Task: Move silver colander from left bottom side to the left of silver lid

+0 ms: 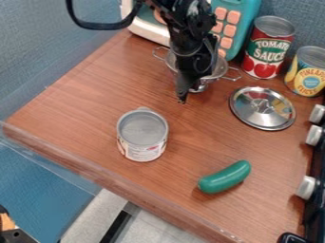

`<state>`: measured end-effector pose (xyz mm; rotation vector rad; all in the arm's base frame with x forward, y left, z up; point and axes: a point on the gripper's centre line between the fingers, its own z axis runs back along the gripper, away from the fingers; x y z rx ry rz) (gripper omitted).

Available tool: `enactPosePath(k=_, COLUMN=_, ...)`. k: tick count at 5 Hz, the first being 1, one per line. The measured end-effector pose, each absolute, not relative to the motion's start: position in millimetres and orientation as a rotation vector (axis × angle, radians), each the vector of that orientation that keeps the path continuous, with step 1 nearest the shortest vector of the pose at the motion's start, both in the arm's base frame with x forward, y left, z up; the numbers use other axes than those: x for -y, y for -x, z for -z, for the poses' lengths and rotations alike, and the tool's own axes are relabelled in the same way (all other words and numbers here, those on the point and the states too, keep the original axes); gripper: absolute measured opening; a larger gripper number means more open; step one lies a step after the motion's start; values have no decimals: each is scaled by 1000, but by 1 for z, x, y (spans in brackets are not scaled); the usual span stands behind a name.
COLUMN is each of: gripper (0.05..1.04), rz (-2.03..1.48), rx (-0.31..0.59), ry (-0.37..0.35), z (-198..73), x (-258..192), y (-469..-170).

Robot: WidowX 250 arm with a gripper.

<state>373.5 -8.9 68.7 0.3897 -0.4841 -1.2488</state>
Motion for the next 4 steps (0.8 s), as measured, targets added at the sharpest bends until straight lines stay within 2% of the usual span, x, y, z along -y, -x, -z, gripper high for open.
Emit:
enactPosePath(k=1, gripper=281, rz=1267, rx=451, ry=-419, z=-68, x=9, y=-372)
enactPosePath(k=3, gripper=871, rz=1265, rx=451, ry=-422, z=-70, x=9, y=-371)
enactPosePath(k=4, gripper=1008, rz=1261, rx=476, ry=-409, z=-87, x=12, y=-367)
